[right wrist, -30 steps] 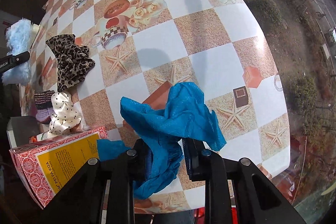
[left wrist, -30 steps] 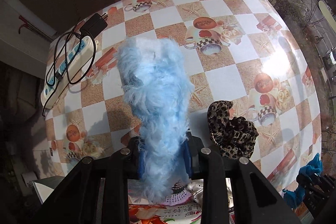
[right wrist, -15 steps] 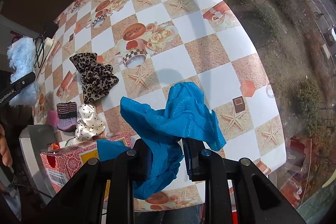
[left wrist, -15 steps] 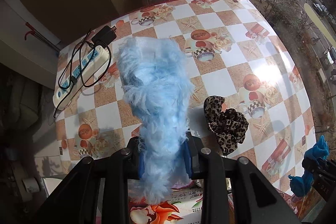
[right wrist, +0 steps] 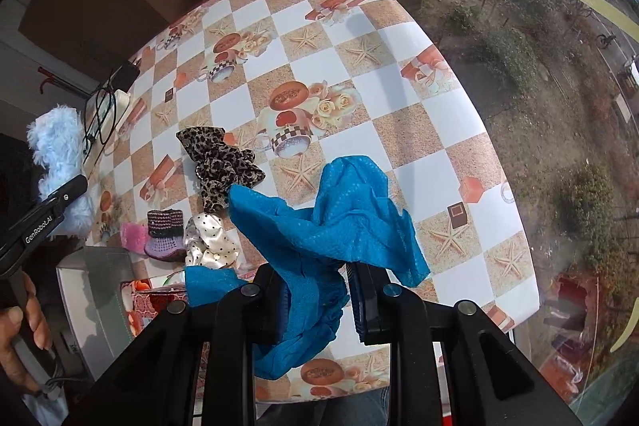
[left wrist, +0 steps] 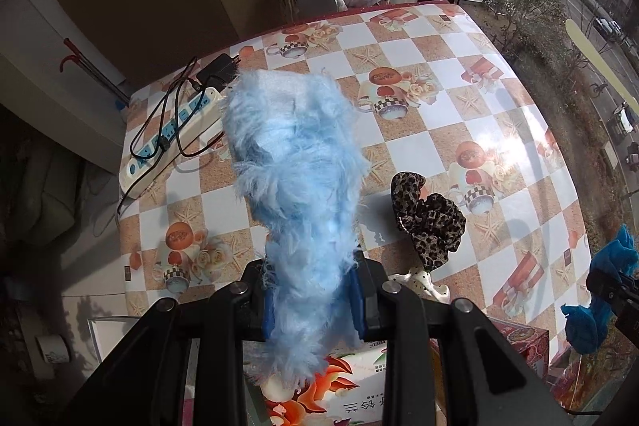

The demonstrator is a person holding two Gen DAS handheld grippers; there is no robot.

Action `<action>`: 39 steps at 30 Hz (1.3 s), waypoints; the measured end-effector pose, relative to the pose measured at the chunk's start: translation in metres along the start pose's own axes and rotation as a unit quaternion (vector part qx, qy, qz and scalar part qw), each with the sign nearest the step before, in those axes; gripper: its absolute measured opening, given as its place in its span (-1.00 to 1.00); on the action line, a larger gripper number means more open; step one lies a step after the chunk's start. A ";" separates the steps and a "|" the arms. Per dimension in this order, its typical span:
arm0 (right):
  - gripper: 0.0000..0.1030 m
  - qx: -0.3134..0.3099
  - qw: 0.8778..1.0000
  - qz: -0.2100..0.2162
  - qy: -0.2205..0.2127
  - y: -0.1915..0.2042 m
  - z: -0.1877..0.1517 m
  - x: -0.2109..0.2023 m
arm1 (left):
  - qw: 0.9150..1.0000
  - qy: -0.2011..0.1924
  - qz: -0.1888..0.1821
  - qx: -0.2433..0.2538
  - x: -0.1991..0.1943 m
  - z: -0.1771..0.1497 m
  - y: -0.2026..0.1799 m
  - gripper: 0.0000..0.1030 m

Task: Organize soft objects
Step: 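Lift and carry the blue fluffy toy and teal cloth toward the white box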

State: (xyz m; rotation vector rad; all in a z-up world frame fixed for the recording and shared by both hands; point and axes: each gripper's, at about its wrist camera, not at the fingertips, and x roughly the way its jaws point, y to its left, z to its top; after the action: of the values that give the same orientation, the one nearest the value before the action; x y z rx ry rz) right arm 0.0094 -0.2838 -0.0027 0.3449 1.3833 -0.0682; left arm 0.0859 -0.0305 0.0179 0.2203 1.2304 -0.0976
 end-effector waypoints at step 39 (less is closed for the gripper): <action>-0.50 -0.191 0.981 0.030 0.017 0.160 -0.085 -0.032 | 0.992 0.013 -0.018 -0.122 -0.056 -0.161 0.100 -0.38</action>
State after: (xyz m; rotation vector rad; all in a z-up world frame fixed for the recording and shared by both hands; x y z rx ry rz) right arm -0.0374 -0.1131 0.0476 0.0660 1.3855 0.2517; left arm -0.0622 0.0998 0.0315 -0.0127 1.2600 0.0256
